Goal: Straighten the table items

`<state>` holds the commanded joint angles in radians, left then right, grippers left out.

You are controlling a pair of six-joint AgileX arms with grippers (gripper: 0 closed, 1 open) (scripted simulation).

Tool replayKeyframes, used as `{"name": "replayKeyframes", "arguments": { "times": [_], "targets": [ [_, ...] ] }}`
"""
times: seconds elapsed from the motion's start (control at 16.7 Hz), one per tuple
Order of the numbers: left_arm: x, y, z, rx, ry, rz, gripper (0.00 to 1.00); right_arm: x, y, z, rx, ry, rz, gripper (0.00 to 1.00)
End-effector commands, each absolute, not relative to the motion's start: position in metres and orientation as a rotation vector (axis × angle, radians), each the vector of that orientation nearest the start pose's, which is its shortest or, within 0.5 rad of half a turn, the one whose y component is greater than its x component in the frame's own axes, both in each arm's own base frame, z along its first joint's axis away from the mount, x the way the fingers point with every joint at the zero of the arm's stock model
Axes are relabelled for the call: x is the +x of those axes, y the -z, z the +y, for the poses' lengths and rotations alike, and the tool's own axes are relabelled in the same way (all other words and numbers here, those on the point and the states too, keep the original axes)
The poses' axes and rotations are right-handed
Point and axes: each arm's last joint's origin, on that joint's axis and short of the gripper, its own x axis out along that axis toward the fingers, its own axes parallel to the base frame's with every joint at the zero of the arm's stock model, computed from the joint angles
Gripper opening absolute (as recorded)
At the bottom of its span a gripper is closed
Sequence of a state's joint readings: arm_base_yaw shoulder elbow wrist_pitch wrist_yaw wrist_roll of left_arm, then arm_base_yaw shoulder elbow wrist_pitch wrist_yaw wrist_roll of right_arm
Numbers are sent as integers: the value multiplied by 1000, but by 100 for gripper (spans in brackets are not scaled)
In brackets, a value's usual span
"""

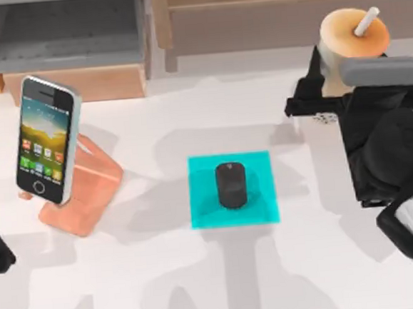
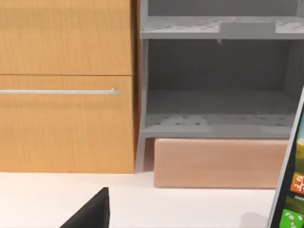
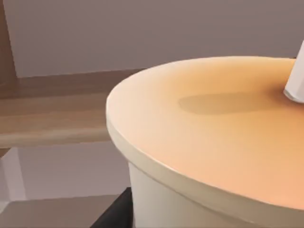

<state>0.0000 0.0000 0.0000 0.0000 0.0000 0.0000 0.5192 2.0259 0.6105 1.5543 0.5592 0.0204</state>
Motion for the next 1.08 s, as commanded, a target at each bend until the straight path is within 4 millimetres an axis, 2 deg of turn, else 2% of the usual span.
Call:
{"name": "replayKeyframes", "arguments": {
  "times": [0.18,0.6,0.78,1.08],
  "targets": [
    [106,-160,-1,0,0,0,100,316,-141,123,109,26,-219,0],
    [106,-160,-1,0,0,0,100,360,-201,30,61,69,-328,0],
    [106,-160,-1,0,0,0,100,382,-222,-10,29,84,-296,0],
    [106,-160,-1,0,0,0,100,419,-237,-63,9,81,-156,0]
  ]
}}
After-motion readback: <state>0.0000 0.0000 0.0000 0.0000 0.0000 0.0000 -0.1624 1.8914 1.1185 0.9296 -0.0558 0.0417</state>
